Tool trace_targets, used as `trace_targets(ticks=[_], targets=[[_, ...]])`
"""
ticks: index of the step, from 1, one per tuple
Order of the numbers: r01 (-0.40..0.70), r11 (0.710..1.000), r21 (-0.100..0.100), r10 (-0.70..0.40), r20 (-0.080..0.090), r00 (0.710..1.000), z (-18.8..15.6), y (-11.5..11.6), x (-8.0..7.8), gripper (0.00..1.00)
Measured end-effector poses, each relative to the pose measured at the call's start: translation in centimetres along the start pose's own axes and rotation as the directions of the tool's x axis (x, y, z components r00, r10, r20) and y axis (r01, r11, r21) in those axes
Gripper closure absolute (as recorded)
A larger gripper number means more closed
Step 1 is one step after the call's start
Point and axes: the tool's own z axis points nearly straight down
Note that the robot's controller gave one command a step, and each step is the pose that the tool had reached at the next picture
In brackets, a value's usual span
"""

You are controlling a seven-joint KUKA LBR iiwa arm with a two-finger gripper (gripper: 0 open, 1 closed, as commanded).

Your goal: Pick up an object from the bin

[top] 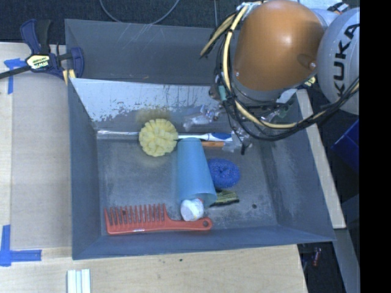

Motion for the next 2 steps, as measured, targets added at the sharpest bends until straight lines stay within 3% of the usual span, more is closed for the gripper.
trace_targets(ticks=[1, 2], targets=[[-0.013, 1.0, -0.011, 0.013, 0.003, 1.0, 8.7, 5.4, -2.0, 0.0], [0.064, 0.998, 0.007, -0.065, 0.007, 0.998, 4.1, 2.0, -4.9, 0.0]])
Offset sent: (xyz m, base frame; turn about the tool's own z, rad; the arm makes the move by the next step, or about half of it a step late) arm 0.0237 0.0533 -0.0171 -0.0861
